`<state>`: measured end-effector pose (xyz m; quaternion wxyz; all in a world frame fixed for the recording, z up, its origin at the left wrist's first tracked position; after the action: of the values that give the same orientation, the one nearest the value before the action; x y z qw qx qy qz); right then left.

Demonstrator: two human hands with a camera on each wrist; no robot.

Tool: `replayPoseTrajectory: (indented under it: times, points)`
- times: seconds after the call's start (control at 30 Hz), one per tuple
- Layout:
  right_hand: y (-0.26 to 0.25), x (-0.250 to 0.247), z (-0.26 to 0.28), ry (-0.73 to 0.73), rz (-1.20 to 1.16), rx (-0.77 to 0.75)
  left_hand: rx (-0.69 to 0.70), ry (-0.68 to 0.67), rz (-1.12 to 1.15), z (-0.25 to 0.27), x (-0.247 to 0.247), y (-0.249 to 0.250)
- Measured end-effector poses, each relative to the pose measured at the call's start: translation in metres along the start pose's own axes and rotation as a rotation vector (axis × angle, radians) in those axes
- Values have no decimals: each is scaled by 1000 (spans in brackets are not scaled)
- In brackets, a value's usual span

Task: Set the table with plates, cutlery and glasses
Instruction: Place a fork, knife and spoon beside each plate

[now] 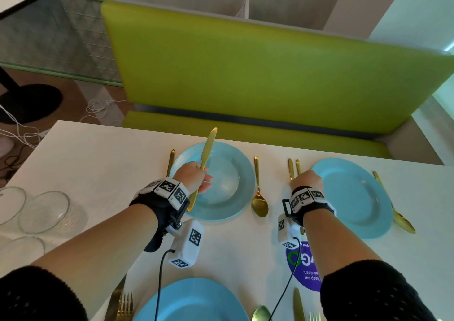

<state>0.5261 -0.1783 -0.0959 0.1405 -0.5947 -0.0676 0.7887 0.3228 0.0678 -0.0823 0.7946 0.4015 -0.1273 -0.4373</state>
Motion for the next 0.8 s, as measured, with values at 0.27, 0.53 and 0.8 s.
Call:
replayPoseTrajectory:
  times: [0.27, 0.53, 0.8]
  points:
    - [-2, -4, 11, -11, 34, -45, -8, -38, 3, 7, 3, -7]
    - [-75, -8, 90, -66, 143, -527, 8, -56, -170, 19, -17, -16]
    - [-136, 26, 232, -120, 196, -1081, 40, -128, -197, 60, -44, -23]
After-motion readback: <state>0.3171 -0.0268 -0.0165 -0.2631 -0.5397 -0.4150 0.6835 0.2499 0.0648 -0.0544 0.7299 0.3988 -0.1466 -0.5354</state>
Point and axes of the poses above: each hand's wrist, its own z-axis away from the middle knuckle, its own x-axis out of the palm, y = z × x, the point moved 8 cm from there along -z, towards the middle knuckle, and after that the axes turned 3 degrees about -x, right-handed, at the moved point
